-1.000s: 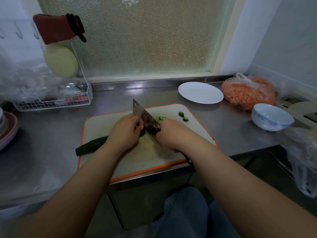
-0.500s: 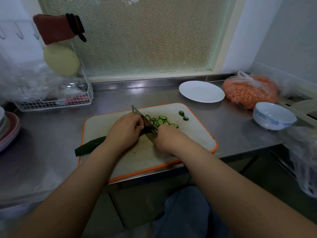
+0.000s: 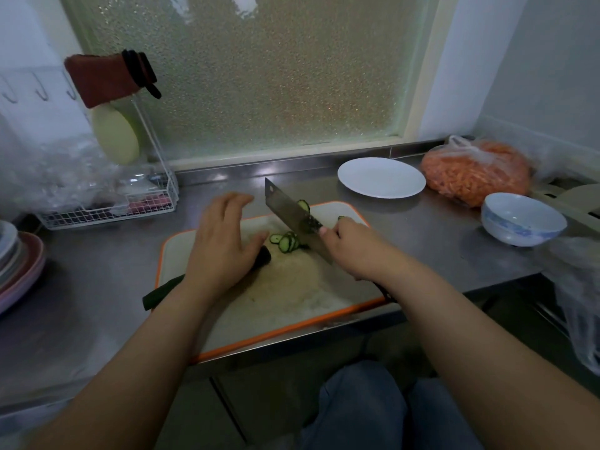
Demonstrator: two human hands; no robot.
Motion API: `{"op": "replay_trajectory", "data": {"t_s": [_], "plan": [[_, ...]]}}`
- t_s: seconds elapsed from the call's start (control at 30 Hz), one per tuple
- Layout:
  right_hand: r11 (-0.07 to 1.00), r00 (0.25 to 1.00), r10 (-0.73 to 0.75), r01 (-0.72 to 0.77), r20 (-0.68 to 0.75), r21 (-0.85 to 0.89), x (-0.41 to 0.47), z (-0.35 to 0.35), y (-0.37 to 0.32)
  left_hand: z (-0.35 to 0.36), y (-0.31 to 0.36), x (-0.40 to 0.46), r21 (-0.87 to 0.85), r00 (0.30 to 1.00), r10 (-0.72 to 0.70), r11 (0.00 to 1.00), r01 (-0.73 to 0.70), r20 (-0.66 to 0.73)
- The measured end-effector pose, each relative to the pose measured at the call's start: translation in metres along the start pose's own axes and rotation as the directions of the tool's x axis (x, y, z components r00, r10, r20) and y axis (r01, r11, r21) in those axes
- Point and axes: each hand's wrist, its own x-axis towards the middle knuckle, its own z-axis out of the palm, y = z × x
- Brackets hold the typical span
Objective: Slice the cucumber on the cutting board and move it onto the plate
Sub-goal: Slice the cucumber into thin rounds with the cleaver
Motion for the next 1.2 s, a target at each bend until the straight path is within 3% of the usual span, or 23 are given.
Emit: {"op": "replay_trajectory", "data": {"t_s": [0.07,0.17,0.23,0.33,0.57,0.8,1.2], "plan": [[0.999,0.999,-0.015,0.014,-0.030,-0.034,-0.005,0.000,0.005,-0.004,0.010,0.005,0.062,0.990,0.118,0.992,-0.114,-0.071],[0.998,0.995,-0.025,0.020,-0.094,-0.057,-0.012,0.002,0.013,0.002,0.018,0.002,0.209,0.960,0.241,0.940,-0.268,0.146],[0.994,0.993,-0.047,0.036,-0.110,-0.103,-0.017,0.005,0.019,0.010,0.018,-0.006,0.269,0.936,0.217,0.918,-0.292,0.276],[0.990,0.989,-0.037,0.016,-0.146,-0.141,-0.018,0.012,0.026,0.020,0.021,-0.017,0.322,0.923,0.157,0.905,-0.277,0.352],[0.971,0.975,-0.071,0.018,-0.213,-0.238,-0.011,0.026,0.035,0.034,0.042,-0.019,0.349,0.890,0.236,0.857,-0.380,0.390],[0.981,0.975,-0.087,0.048,-0.202,-0.189,-0.010,0.034,0.038,0.054,0.062,0.011,0.326,0.777,0.355,0.758,-0.565,0.520],[0.979,0.970,-0.078,0.031,-0.229,-0.201,-0.023,0.030,0.052,0.060,0.061,0.023,0.328,0.729,0.287,0.750,-0.575,0.622]]}}
